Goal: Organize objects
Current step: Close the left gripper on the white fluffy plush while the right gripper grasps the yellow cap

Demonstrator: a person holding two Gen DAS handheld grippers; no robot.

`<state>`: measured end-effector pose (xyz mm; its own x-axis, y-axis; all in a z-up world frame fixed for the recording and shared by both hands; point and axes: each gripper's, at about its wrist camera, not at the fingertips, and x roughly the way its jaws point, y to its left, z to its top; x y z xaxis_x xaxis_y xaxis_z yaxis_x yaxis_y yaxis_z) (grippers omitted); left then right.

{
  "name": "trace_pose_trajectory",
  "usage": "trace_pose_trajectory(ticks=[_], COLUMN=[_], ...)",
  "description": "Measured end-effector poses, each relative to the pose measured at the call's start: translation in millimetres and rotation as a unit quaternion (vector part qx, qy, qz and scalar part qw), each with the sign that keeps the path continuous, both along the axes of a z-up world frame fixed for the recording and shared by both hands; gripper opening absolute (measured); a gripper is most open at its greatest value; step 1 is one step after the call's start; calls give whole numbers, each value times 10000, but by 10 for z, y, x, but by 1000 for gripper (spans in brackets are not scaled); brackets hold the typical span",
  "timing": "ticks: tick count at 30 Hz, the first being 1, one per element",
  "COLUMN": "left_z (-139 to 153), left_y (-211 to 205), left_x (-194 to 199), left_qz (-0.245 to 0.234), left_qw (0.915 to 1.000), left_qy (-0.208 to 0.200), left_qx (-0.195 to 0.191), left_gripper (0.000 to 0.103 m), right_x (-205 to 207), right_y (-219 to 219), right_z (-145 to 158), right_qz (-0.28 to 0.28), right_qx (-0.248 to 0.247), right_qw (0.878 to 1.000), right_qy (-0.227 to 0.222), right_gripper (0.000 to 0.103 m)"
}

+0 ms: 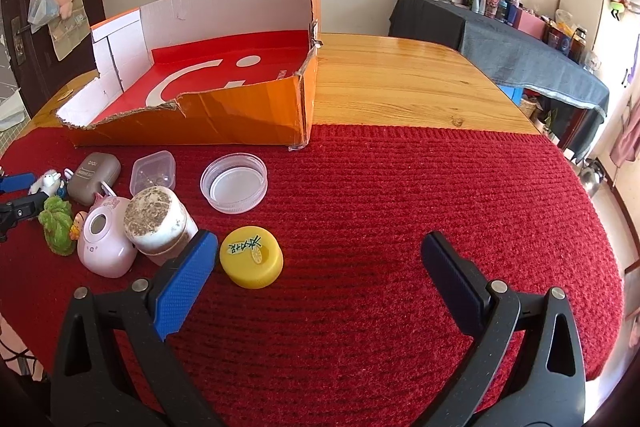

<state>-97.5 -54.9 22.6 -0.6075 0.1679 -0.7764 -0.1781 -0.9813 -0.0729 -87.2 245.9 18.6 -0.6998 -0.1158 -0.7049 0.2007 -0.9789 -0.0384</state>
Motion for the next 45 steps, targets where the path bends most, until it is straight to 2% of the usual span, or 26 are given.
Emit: trace_pose_trajectory(ticks=[2,5,7,9,11,13,15,17,19,20,29,35,40,45], left_z=[4,19,29,37,37,41,50,61,88,103,85,93,86,99], left_y=[7,-15,-33,-33,-28,-31,-38,-38,-37,-40,-88,-62,-51,-45], left_x=[5,33,56,79,101,120,138,157,181,192,178,201,190,203], left_qz=[8,27,0,-20,-51,-55,-65,-81,-52,-53,-1,-52,-144,-140], left_qw=[10000,9999,9997,9995,9993,9991,9987,9982,9980,9980,9975,9977,9976,9980], left_qy=[31,125,158,192,204,227,234,243,328,367,287,332,302,256], left_qx=[-15,77,209,239,302,363,458,541,532,511,649,580,608,561], left_gripper=[92,81,66,57,57,56,55,49,36,35,34,34,25,24], right_x=[26,46,53,69,87,109,131,147,162,166,179,173,171,164], right_y=[-21,-52,-57,-44,-40,-60,-86,-105,-88,-74,-40,-40,-30,-28], right_z=[6,-7,-33,-41,-38,-29,-24,-19,-11,-7,25,20,20,18], right_qz=[35,96,182,263,335,432,501,507,485,475,479,488,499,506], right_qx=[54,151,113,-32,-119,-160,-156,-147,-252,-281,-367,-362,-383,-397], right_qw=[9999,9998,9998,9996,9993,9989,9985,9985,9984,9983,9981,9981,9979,9979], right_qy=[79,104,64,59,82,125,143,175,177,167,131,133,134,119], right_gripper=[102,95,81,72,62,40,31,29,29,29,29,29,29,29])
